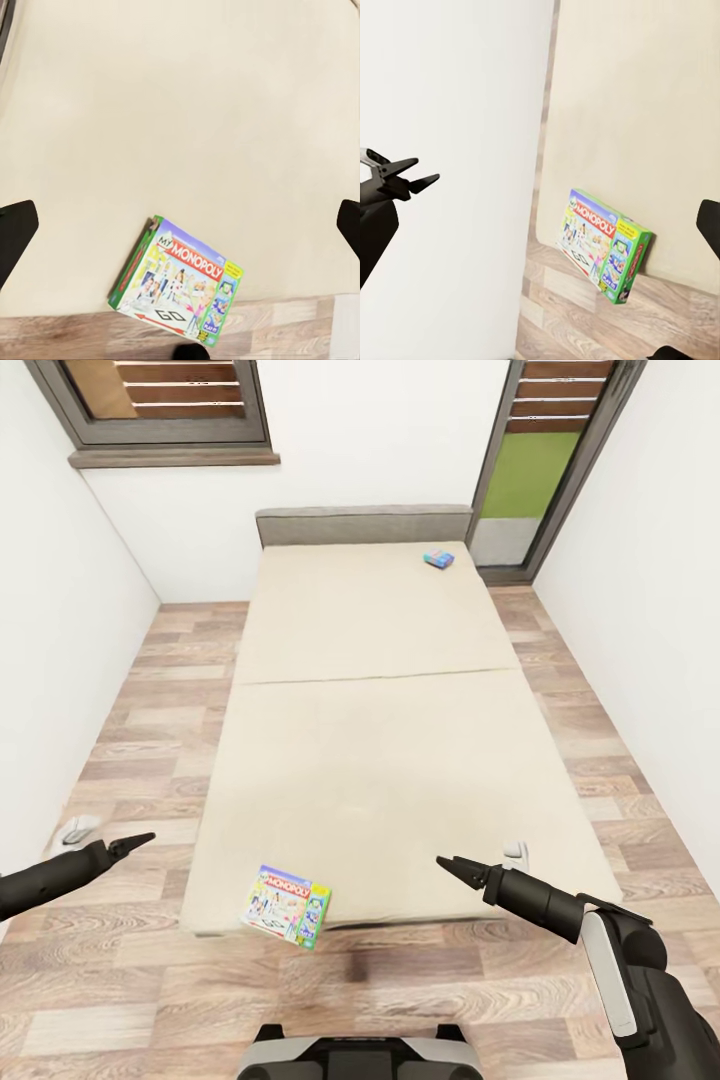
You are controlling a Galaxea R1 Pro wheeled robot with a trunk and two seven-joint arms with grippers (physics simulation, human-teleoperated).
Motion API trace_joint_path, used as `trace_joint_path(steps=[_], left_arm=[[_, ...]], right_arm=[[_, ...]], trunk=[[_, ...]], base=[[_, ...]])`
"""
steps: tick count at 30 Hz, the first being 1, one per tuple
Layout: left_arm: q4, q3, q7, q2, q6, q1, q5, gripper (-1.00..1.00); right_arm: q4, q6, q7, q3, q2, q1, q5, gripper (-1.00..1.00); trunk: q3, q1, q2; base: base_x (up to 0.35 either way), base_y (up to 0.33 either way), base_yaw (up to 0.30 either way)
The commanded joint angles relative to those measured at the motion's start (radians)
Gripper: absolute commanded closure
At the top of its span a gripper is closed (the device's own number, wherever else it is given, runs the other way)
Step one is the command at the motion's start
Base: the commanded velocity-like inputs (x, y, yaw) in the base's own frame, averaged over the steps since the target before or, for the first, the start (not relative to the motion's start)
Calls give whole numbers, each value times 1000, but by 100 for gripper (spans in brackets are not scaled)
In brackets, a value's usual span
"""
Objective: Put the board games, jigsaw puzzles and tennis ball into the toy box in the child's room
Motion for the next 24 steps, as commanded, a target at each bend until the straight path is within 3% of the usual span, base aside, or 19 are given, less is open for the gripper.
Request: trace_joint_path(steps=[1,10,24], left_arm=[[0,-5,-4,0,8,-1,-6,-100],[1,-56,-3,-1,7,-1,-33,-100],[2,-68,-2,-1,5,-1,-39,-100]], right_arm=[[0,5,2,-1,0,0,-2,-100],[1,5,1,-1,-1,0,-1,-100],[2,5,1,-1,-1,0,-1,-100]], trunk=[[1,0,-1],[14,0,-1],[35,0,-1]], base=[[0,0,0],[0,0,0],[0,0,0]])
